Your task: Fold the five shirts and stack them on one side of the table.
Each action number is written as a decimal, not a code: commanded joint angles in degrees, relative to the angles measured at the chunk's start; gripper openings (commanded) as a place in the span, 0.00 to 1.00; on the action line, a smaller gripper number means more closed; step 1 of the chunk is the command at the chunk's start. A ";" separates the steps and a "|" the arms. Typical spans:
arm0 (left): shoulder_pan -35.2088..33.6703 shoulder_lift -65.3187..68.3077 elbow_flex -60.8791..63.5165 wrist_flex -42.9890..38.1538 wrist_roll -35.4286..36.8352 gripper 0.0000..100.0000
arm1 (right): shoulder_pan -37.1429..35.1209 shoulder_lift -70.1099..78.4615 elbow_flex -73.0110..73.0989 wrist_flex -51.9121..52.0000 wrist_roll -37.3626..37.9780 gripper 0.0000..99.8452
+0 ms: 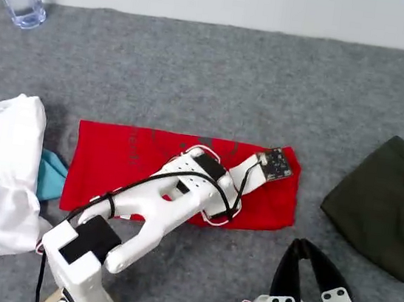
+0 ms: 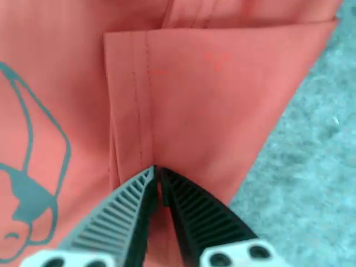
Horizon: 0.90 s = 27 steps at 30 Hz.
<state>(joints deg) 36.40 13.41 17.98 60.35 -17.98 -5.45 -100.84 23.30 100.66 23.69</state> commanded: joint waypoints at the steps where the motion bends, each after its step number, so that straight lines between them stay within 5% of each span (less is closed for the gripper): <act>1: -1.76 -0.35 -2.86 0.35 -1.14 0.01 | -4.35 -3.03 -0.44 2.24 0.62 0.01; 15: -6.77 -2.90 -5.41 6.15 -4.40 0.01 | -4.35 -3.03 -0.44 2.24 0.62 0.01; 27: 2.20 -21.71 -5.23 21.10 -0.53 0.01 | -4.35 -3.03 -0.44 2.24 0.62 0.01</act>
<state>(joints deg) 36.04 -4.44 13.41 79.08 -19.30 -5.45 -100.84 23.30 100.66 23.69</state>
